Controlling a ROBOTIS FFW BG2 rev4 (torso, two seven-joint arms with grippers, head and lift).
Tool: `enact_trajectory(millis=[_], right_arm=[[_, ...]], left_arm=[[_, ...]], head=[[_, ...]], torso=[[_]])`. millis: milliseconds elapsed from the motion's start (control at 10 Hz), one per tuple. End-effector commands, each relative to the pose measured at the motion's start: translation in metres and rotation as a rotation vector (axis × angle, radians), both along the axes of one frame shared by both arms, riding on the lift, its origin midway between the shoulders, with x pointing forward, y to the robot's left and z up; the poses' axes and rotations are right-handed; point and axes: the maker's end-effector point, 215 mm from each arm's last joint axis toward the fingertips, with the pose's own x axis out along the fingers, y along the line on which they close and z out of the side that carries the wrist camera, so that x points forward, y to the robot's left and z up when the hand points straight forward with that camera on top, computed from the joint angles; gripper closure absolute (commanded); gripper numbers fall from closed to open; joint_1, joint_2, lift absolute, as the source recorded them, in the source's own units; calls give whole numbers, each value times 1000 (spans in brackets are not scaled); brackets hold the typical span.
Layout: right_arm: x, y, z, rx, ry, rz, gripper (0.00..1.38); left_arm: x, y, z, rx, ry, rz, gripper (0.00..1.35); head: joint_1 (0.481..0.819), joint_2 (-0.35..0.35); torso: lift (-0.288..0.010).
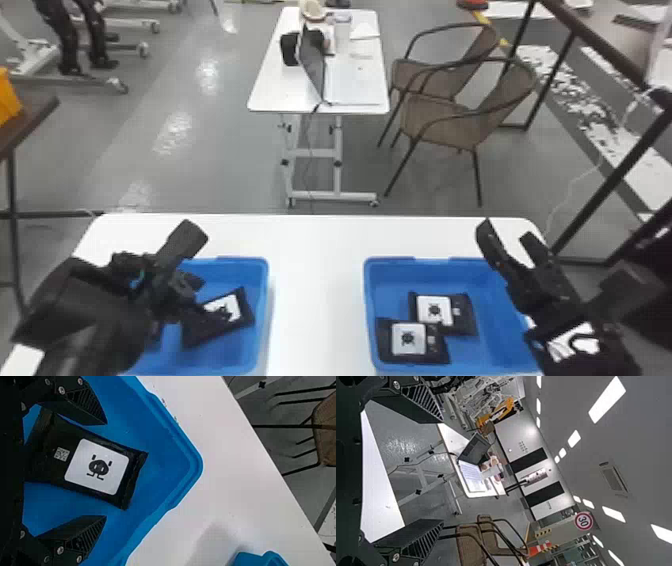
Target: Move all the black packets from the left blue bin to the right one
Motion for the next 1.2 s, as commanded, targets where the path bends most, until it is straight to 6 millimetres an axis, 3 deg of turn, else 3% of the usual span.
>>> enact_trajectory(millis=[0, 200, 300, 500, 900, 1100], right_arm=[[0, 0, 0, 9, -1, -2, 122], [0, 2, -1, 21, 1, -1, 122], [0, 2, -1, 25, 0, -1, 122], [0, 4, -4, 34, 4, 2, 122], [0, 6, -8, 46, 10, 4, 122], [0, 7, -10, 56, 11, 9, 122]], left_arm=[[-1, 5, 1, 28, 8, -28, 193], [-6, 11, 3, 75, 50, -75, 163], [-10, 11, 4, 105, 70, -119, 21], [-12, 20, 3, 169, 83, -159, -2], [-25, 30, -25, 251, 136, -216, -2], [-17, 26, -35, 287, 98, -232, -2]], head=[[695, -36], [695, -30], [695, -26], [695, -22], [695, 4], [695, 6]], torso=[[0], [0], [0], [0], [0], [0]])
